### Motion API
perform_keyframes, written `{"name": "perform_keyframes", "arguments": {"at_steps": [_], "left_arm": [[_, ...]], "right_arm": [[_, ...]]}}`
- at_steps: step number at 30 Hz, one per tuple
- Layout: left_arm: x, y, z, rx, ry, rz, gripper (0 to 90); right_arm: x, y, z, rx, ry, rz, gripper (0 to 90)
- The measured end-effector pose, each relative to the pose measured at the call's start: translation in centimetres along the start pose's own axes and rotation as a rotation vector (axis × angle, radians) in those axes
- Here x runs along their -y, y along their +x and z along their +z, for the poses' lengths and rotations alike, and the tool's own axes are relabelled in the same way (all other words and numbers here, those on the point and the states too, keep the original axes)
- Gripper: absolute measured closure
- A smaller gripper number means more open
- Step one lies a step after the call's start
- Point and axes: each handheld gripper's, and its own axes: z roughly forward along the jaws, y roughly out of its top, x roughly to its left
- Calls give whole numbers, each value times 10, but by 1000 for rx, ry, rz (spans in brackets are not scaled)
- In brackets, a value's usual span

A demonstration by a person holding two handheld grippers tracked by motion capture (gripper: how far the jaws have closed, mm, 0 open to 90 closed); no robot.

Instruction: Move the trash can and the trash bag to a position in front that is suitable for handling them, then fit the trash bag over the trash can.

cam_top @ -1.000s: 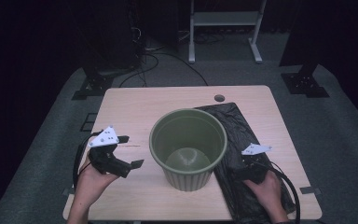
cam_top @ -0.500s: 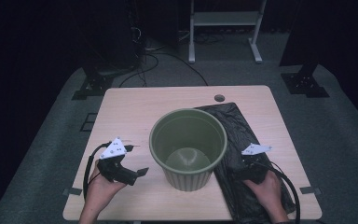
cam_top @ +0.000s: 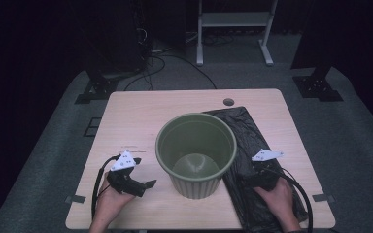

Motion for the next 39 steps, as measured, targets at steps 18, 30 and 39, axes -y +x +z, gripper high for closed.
{"name": "perform_keyframes", "arguments": {"at_steps": [18,30,39], "left_arm": [[27,18,18,-67,90,-35,0],[33,17,27,-83,148,-23,0],[33,18,27,-88,147,-28,0]], "right_arm": [[0,0,0,-1,0,-1,91],[0,0,0,-1,2,-2,91],[-10,-2,-11,52,14,2,90]]}}
